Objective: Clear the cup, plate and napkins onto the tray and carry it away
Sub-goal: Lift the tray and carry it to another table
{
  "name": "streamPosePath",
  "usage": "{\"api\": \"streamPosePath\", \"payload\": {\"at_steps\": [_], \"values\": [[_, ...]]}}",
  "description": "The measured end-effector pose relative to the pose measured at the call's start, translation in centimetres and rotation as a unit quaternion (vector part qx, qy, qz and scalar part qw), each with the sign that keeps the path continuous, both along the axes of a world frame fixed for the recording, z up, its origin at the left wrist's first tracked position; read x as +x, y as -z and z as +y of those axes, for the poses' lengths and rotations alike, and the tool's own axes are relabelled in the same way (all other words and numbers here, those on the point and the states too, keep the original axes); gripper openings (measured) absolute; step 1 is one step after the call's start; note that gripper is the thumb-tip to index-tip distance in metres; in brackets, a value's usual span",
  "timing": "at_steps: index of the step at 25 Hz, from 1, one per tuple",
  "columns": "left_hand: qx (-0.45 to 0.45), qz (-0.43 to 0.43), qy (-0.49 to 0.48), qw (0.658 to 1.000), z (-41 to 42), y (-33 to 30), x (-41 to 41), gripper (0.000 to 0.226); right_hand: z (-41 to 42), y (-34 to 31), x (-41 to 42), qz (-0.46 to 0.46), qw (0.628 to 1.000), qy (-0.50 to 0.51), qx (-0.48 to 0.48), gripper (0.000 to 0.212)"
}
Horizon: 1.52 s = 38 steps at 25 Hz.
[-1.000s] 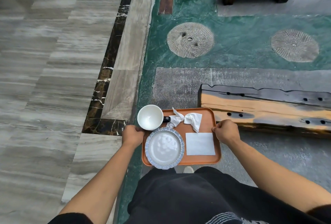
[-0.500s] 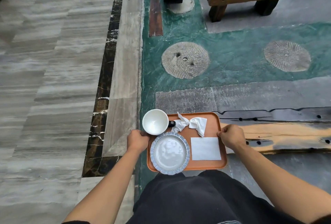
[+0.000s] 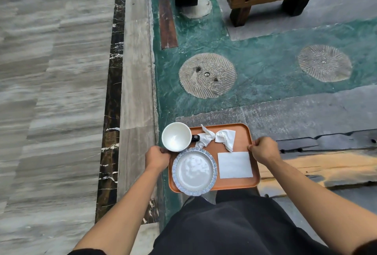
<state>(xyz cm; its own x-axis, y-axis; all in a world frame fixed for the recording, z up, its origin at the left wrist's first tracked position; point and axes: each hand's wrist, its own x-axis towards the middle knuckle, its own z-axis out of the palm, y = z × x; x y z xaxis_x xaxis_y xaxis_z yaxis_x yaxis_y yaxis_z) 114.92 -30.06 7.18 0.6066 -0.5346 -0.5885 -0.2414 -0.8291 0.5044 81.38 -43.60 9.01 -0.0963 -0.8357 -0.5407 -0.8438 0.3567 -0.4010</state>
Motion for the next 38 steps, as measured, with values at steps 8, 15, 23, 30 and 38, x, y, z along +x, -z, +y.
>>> {"api": "streamPosePath", "payload": {"at_steps": [8, 15, 23, 30, 38], "values": [[0.007, 0.013, -0.034, 0.999, -11.5, 2.6, 4.7, 0.013, -12.0, 0.4, 4.0, -0.012, 1.000, -0.008, 0.007, 0.026], [0.010, -0.021, -0.024, 0.999, -21.9, -0.7, 5.4, 0.005, -22.6, -0.7, 6.1, -0.030, 0.999, -0.009, 0.017, 0.029], [0.014, -0.047, -0.021, 0.999, -30.5, -2.6, 6.9, 0.008, -30.9, -0.7, 8.2, -0.035, 0.999, -0.007, 0.022, 0.031], [0.011, -0.043, -0.005, 0.999, -38.3, -2.0, 10.7, 0.007, -37.9, 0.2, 11.6, -0.028, 0.999, 0.004, 0.018, 0.029], [0.005, -0.036, 0.024, 0.999, -49.9, -1.7, 17.3, 0.010, -47.7, 0.5, 17.7, -0.018, 0.999, 0.028, 0.017, 0.032]]}}
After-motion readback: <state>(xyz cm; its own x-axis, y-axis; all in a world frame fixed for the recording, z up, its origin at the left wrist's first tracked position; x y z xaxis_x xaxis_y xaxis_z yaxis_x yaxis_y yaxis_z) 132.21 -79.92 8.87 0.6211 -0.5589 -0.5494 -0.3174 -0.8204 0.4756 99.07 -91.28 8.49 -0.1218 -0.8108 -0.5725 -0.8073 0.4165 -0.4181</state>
